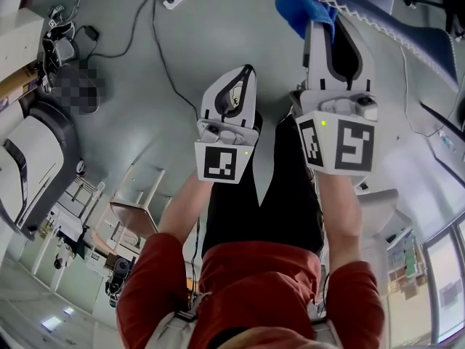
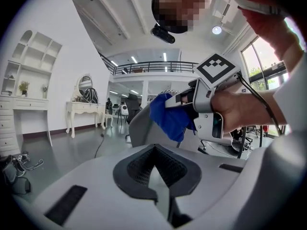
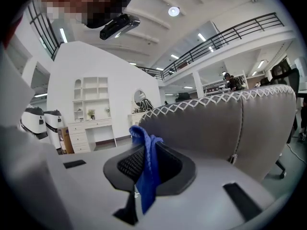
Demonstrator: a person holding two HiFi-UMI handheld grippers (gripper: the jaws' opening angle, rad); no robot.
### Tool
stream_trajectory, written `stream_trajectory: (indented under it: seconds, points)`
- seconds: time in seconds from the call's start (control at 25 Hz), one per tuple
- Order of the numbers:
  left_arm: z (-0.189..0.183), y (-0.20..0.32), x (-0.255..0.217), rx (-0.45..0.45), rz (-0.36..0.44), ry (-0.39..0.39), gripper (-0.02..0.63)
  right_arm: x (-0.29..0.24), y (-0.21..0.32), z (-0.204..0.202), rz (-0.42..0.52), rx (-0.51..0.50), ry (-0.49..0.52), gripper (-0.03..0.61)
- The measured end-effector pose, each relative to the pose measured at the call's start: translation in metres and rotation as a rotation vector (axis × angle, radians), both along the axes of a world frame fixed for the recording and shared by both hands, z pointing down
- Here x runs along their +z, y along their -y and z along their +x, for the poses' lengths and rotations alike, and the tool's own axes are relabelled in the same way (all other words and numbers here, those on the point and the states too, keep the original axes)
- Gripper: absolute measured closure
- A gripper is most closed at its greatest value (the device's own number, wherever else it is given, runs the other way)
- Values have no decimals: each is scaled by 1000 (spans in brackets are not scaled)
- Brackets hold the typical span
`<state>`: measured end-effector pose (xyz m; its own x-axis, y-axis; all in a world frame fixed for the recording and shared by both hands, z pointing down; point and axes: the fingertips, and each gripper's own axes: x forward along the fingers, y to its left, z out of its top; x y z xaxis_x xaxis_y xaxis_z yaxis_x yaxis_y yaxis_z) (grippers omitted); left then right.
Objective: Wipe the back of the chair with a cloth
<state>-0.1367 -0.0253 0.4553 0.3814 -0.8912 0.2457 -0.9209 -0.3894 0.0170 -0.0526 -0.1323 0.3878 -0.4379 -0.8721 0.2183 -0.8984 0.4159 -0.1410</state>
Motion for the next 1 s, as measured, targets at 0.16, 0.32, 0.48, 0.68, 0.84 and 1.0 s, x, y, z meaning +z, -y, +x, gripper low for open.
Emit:
stream_trajectory:
  seconds: [0.16, 0.32, 0.48, 0.68, 0.84, 1.0]
  points:
    - [10, 4, 6, 29, 1, 7, 600, 2, -1, 10, 11, 9, 1, 529]
    - [23, 6, 18, 39, -38, 13, 600, 6, -2, 34, 13, 30, 13, 529]
    - [59, 3, 18, 50, -65, -14, 600, -2, -11, 74, 43, 40, -39, 529]
    - [99, -4, 20, 98, -97, -26, 600, -11, -21, 112, 66, 63, -34, 529]
    - [130, -10, 23, 138, -99, -14, 600, -10, -24, 149, 74, 90, -33, 529]
    - [155, -8, 23, 168, -87, -12, 600, -3, -24, 196, 57, 159, -23, 529]
